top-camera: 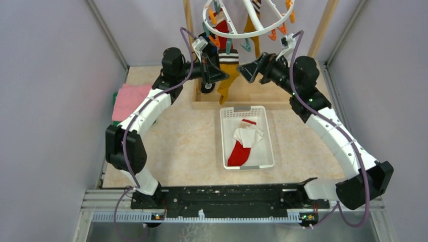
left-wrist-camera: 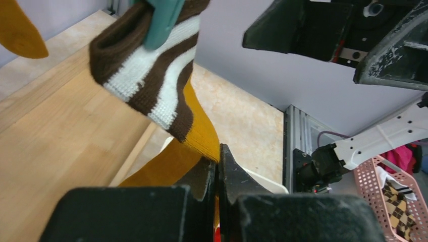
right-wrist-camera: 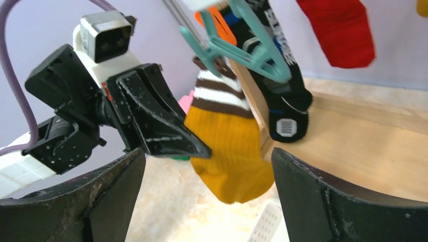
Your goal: Remove the socks clipped to the hanger
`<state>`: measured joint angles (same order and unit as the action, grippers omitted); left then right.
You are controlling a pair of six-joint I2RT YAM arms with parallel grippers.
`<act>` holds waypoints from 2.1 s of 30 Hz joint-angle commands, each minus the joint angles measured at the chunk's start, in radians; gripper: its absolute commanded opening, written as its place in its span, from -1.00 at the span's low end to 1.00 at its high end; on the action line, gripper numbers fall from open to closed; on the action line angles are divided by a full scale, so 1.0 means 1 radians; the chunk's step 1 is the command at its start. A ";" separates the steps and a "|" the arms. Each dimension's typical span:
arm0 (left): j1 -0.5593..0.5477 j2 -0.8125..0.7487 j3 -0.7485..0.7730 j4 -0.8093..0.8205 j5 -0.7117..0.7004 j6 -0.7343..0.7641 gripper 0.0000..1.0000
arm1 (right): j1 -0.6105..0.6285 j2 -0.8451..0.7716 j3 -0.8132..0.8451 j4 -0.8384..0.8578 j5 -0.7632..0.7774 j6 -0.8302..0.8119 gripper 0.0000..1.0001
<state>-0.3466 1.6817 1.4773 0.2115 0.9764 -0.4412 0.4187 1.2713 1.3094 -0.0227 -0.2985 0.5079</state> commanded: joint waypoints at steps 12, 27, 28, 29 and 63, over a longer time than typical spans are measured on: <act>-0.020 -0.085 -0.003 -0.004 0.000 -0.119 -1.00 | 0.058 0.287 0.403 0.037 -0.070 -0.084 0.69; -0.036 -0.111 -0.004 0.006 0.023 -0.167 -1.00 | 0.057 0.374 0.425 0.132 -0.087 -0.019 0.49; -0.036 -0.113 -0.004 0.007 0.024 -0.171 -1.00 | 0.057 0.377 0.423 0.142 -0.084 -0.013 0.47; -0.036 -0.117 -0.006 0.008 0.025 -0.172 -1.00 | 0.059 0.379 0.418 0.158 -0.077 -0.005 0.45; -0.085 -0.142 -0.014 -0.066 0.016 -0.076 -1.00 | 0.121 0.252 0.240 0.331 0.161 0.088 0.37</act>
<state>-0.4122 1.5723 1.4544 0.1448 0.9852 -0.5411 0.5343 1.4994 1.4696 0.2375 -0.1143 0.5705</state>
